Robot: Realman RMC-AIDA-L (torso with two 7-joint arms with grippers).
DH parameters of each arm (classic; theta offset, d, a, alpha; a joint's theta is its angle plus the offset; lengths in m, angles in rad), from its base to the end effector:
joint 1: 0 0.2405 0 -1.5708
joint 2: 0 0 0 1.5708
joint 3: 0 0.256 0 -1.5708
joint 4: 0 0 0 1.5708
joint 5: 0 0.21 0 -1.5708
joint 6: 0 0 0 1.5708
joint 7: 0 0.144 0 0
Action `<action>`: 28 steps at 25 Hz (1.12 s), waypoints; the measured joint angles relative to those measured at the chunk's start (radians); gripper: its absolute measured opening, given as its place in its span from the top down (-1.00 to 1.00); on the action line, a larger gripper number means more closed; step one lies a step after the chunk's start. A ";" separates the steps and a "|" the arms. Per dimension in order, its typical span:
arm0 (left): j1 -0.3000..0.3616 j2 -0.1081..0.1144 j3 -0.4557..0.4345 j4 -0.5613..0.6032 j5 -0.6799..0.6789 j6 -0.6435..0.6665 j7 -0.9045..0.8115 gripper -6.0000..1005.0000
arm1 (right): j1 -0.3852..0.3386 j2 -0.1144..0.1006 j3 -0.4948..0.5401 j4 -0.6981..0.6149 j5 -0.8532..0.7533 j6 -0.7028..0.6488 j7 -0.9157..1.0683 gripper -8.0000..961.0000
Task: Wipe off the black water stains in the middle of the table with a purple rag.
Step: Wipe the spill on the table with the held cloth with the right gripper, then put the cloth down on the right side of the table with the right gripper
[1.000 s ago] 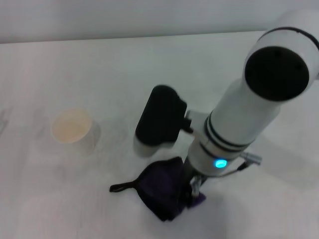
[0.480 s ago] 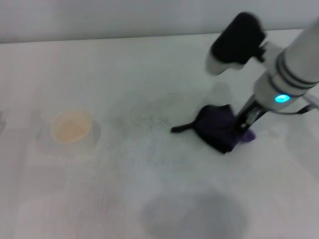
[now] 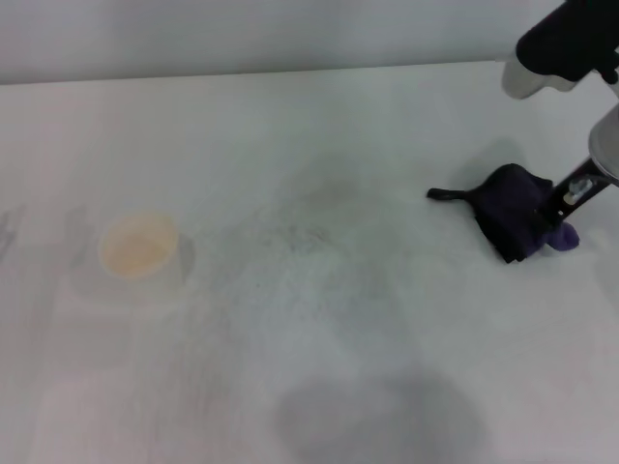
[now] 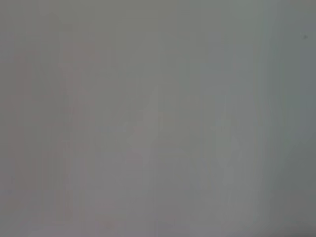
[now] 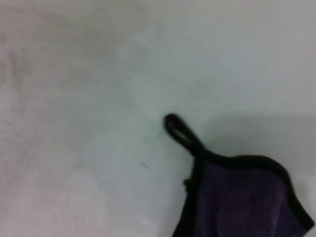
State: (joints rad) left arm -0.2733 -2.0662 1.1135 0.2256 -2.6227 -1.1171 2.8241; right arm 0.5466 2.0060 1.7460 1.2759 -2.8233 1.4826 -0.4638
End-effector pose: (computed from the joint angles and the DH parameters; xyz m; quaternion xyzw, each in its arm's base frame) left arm -0.3802 0.2950 0.0198 -0.7181 -0.2312 -0.2365 0.6123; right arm 0.2515 0.3622 0.0377 -0.8351 0.3912 -0.2704 0.2765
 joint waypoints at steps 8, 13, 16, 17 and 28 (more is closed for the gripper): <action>-0.002 0.000 0.000 0.002 0.001 0.001 0.000 -0.72 | -0.015 0.004 0.003 -0.014 0.040 0.012 -0.045 0.59; -0.007 0.000 0.003 0.003 0.001 0.001 0.000 -0.72 | -0.022 0.005 0.002 -0.014 0.066 0.016 -0.057 0.57; -0.007 0.000 0.002 0.003 0.001 0.001 0.000 -0.72 | -0.024 0.005 -0.003 -0.012 0.080 0.015 -0.064 0.56; -0.007 0.000 0.003 0.003 0.001 0.001 0.000 -0.72 | -0.024 0.005 -0.003 -0.014 0.084 0.014 -0.066 0.56; -0.007 0.000 0.000 0.003 0.001 0.000 0.000 -0.72 | -0.023 0.005 -0.007 -0.012 0.104 0.002 -0.071 0.53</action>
State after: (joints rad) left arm -0.2807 -2.0662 1.1137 0.2286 -2.6215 -1.1168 2.8241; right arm 0.5236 2.0111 1.7388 1.2643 -2.7198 1.4845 -0.5349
